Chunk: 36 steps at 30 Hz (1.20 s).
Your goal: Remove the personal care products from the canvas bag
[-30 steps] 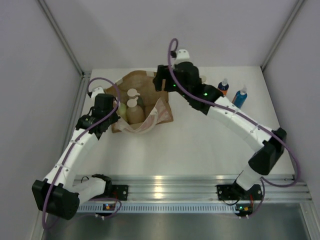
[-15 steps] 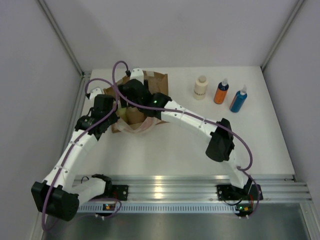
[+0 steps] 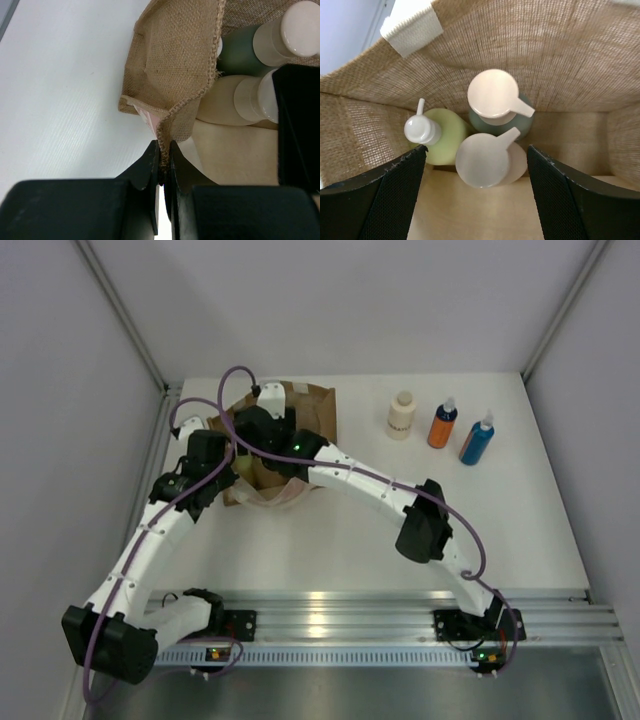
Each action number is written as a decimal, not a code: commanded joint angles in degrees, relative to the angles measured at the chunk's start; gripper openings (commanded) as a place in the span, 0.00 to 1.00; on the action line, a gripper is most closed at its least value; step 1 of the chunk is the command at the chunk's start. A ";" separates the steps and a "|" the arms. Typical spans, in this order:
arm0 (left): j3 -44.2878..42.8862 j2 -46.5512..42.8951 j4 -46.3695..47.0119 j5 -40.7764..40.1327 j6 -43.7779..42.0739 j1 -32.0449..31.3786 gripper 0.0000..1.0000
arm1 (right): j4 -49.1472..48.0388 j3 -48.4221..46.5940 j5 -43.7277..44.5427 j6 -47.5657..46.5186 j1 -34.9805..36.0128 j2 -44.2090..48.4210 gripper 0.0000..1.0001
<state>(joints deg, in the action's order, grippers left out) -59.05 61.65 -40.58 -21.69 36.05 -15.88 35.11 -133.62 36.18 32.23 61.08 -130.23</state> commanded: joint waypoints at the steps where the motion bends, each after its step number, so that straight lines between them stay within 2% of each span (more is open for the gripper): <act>1: 0.78 -1.71 -3.37 2.80 -0.72 -0.64 0.00 | 1.45 -3.84 -0.58 2.13 0.97 -2.92 0.80; 10: 1.04 -2.06 -3.37 3.41 -0.72 -0.64 0.00 | 1.71 -2.87 2.58 2.75 0.54 -6.08 0.79; 13: 1.04 -1.97 -3.37 3.76 -0.81 -0.64 0.00 | 1.71 -2.43 2.92 2.84 0.01 -6.78 0.75; 17: 0.95 -2.06 -3.37 3.85 -1.07 -0.64 0.00 | 1.71 -2.43 2.75 2.05 -0.08 -7.23 0.58; 18: 1.04 -1.97 -3.37 3.85 -1.07 -0.64 0.00 | 1.71 -2.43 2.66 1.44 -0.08 -7.23 0.44; 19: 0.95 -1.97 -3.37 3.85 -1.16 -0.64 0.00 | 1.71 -2.35 2.66 1.09 0.00 -7.05 0.37; 20: 0.86 -1.97 -3.37 3.85 -1.16 -0.64 0.00 | 1.63 -2.26 2.84 0.47 0.27 -6.88 0.26; 22: 0.86 -1.97 -3.37 3.76 -1.16 -0.64 0.00 | 1.19 -2.08 3.10 -0.58 0.71 -6.44 0.19; 24: 0.78 -1.97 -3.28 3.59 -1.16 -0.64 0.00 | -0.47 -1.12 3.54 -3.65 1.58 -4.95 0.03; 25: 0.69 -1.97 -3.37 3.50 -1.16 -0.64 0.00 | -3.01 0.63 4.06 -4.79 1.85 -3.20 0.00; 31: 0.69 -2.15 -3.37 2.97 -1.25 -0.64 0.00 | -13.66 8.38 -1.89 -13.93 2.11 6.37 0.00; 36: 0.60 -1.88 -3.37 2.71 -1.25 -0.64 0.00 | -14.11 8.20 -2.25 -18.51 2.03 12.01 0.00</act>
<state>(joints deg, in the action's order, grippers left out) -58.70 60.73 -40.82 -20.84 35.81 -15.92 28.32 -123.59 33.21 20.45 62.13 -128.92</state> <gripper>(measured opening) 0.101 0.488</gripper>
